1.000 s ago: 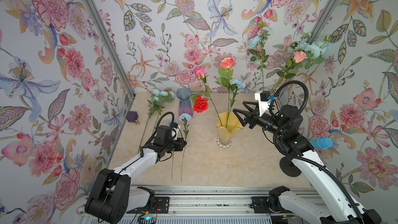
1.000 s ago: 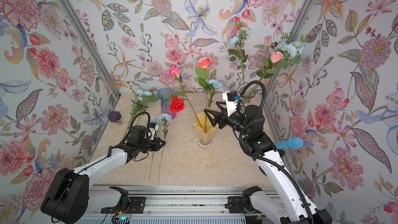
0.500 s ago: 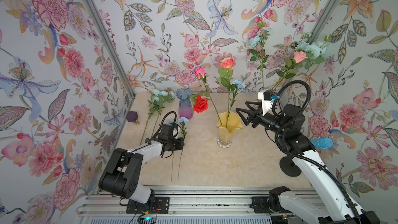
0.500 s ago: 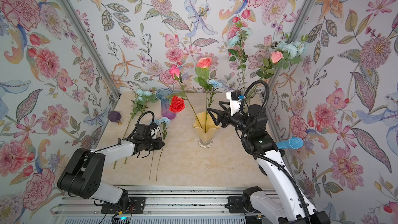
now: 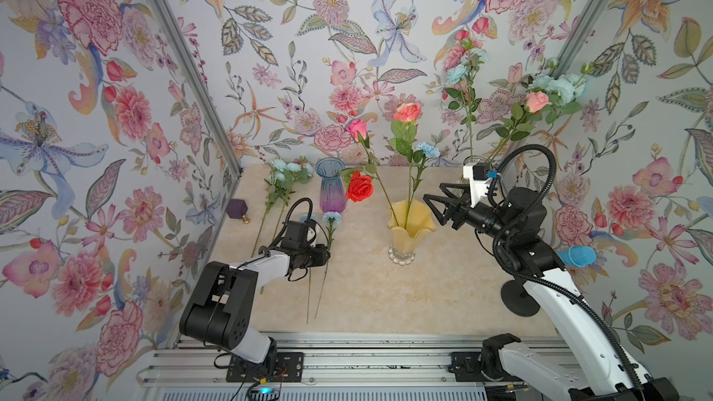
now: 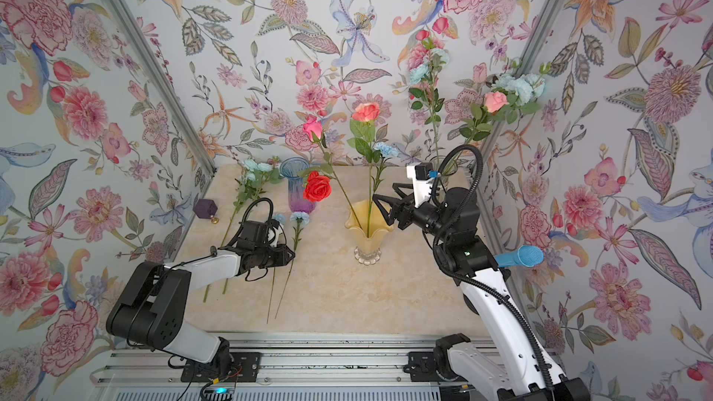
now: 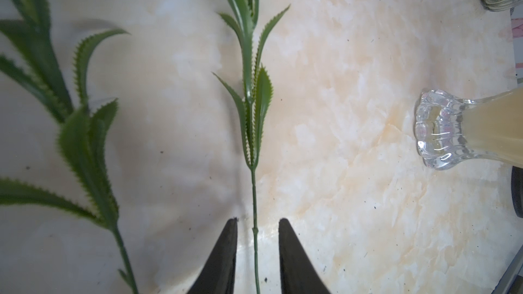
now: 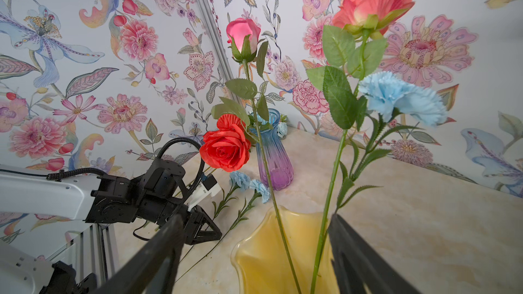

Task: Pick out blue flowers from the vase
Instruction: Place the flower at the center of the board.

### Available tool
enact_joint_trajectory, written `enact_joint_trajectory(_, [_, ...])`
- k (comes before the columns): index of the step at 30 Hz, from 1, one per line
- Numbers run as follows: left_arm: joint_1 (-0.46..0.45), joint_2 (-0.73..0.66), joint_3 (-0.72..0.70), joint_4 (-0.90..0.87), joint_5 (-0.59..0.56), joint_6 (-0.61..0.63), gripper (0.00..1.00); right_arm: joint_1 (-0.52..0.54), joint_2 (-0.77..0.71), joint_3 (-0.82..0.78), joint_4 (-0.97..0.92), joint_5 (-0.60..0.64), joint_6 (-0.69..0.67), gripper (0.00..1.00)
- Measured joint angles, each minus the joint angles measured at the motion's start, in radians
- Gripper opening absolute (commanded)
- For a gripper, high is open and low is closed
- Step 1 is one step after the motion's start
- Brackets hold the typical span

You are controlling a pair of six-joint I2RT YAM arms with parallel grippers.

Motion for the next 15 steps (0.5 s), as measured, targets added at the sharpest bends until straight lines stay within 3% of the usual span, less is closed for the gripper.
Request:
enact_joint_trajectory(6, [0.000,-0.019,0.000,0.006,-0.001,-0.009,0.29,-0.033,-0.002,-0.016,0.008,-0.002,0.002,0.80])
enact_joint_trajectory(12, [0.000,-0.144,0.011,0.039,-0.034,-0.025,0.42,-0.089,-0.015,-0.061,0.029,0.004,0.024,0.79])
enact_joint_trajectory(15, [0.000,-0.125,0.056,0.023,-0.053,-0.012,0.44,-0.111,-0.014,-0.073,0.044,0.002,0.043,0.78])
